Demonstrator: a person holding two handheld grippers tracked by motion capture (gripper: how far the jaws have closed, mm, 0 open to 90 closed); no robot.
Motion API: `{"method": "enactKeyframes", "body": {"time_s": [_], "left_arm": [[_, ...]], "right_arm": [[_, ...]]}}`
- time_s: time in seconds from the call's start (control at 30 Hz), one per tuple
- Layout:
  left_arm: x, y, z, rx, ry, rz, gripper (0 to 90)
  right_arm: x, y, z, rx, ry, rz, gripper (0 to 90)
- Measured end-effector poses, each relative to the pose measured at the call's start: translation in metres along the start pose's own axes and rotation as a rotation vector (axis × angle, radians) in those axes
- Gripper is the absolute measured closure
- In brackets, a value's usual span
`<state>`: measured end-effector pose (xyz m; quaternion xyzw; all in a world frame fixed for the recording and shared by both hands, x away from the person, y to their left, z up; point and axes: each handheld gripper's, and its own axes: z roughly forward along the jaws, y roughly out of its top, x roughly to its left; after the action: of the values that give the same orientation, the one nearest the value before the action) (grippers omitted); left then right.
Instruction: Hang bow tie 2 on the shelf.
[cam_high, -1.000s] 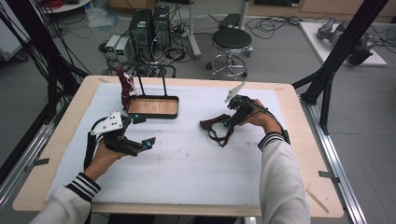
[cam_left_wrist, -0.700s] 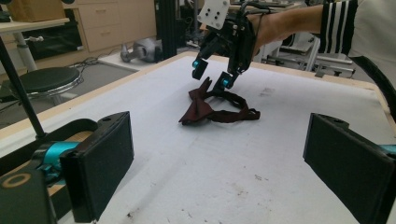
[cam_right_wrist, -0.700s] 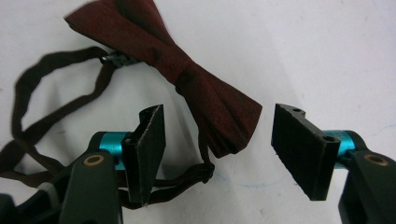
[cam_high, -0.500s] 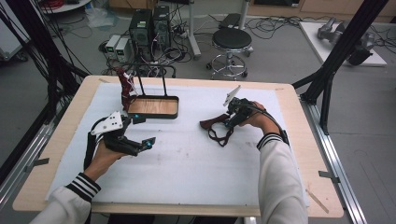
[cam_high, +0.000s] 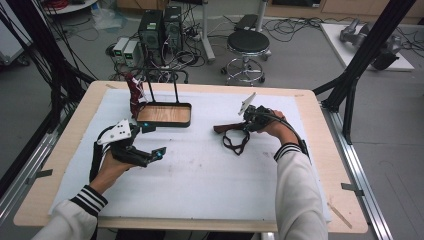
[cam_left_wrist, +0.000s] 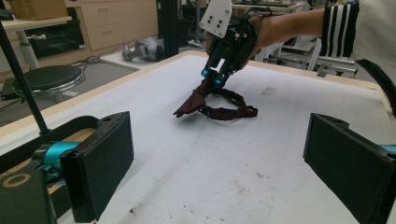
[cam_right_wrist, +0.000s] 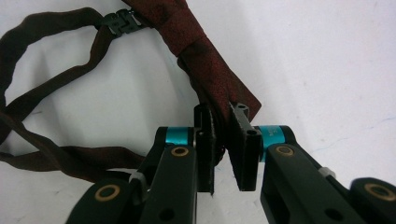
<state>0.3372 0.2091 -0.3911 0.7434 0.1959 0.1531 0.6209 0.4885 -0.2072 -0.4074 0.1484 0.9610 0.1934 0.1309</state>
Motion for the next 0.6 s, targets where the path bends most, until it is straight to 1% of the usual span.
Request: {"method": "enactKeyframes", "body": {"time_s": [0.07,0.1,0.23,0.27,0.37,0.43,0.47,0.5,0.6], "left_arm": [[0.0,0.0,0.0,0.002,0.001,0.0,9.0],[0.0,0.0,0.0,0.004,0.0,0.003,9.0],[0.0,0.0,0.001,0.004,0.0,0.002,9.0],[0.0,0.0,0.001,0.003,0.001,0.002,9.0],[0.0,0.0,0.001,0.004,0.002,0.002,9.0],[0.0,0.0,0.001,0.004,0.001,0.004,9.0],[0.0,0.0,0.001,0.003,0.003,0.005,9.0],[-0.001,0.0,0.001,0.004,0.003,0.005,9.0],[-0.001,0.001,0.0,0.004,0.004,0.008,9.0]], "right_arm": [[0.0,0.0,-0.001,-0.003,-0.004,-0.005,82.7],[0.0,0.0,-0.001,-0.01,0.004,0.002,82.9],[0.0,0.0,-0.005,-0.023,0.003,0.003,83.2],[-0.001,-0.001,-0.007,-0.028,0.009,0.008,83.3],[-0.001,-0.001,-0.011,-0.058,0.018,0.024,83.3],[0.0,0.0,-0.014,-0.078,0.019,0.021,83.3],[0.0,0.001,-0.016,-0.095,0.025,0.031,83.4],[0.0,0.002,-0.019,-0.109,0.025,0.028,83.4],[0.001,0.004,-0.026,-0.158,0.027,0.041,83.4]]}}
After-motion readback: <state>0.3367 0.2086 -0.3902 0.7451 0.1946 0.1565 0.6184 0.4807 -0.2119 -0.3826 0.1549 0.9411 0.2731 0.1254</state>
